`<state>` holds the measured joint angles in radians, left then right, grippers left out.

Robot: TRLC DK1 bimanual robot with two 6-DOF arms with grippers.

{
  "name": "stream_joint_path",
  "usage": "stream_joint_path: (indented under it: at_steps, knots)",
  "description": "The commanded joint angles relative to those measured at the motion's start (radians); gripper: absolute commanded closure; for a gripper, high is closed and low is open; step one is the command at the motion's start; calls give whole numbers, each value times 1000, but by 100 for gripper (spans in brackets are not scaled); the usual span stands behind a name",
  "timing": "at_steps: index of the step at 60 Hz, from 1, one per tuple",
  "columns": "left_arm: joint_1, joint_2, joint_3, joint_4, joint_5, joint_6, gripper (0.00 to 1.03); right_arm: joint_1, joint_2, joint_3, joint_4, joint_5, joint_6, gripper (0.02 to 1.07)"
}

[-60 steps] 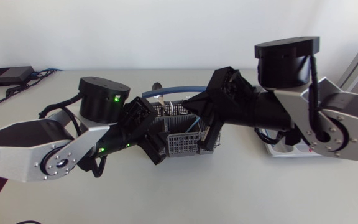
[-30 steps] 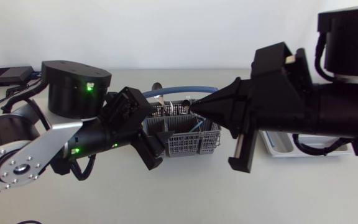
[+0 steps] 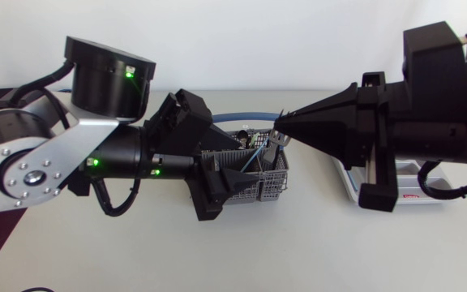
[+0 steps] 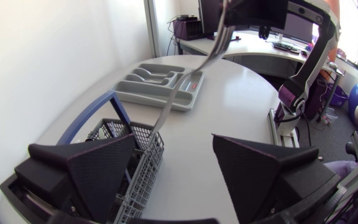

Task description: Sort the cutlery from the basket into the organizer compartments.

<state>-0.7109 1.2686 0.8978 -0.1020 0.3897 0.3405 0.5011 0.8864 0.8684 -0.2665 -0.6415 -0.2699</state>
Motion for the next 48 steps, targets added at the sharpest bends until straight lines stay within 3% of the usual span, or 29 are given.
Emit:
stream_joint_path:
  at_steps: [1, 17, 29, 48]
  knots:
    - [16, 55, 49, -11, 31, -12, 17, -12, -6, -26, 0, -18, 35, 101]
    - [28, 97, 33, -8, 57, 26, 17, -47, 37, -92, 70, -40, 69, 101]
    - [41, 80, 10, -8, 64, 32, 17, -131, 97, -121, 162, -184, 156, 101]
    - [41, 72, 15, -45, 147, 57, 17, -134, 100, -83, 156, -331, 233, 101]
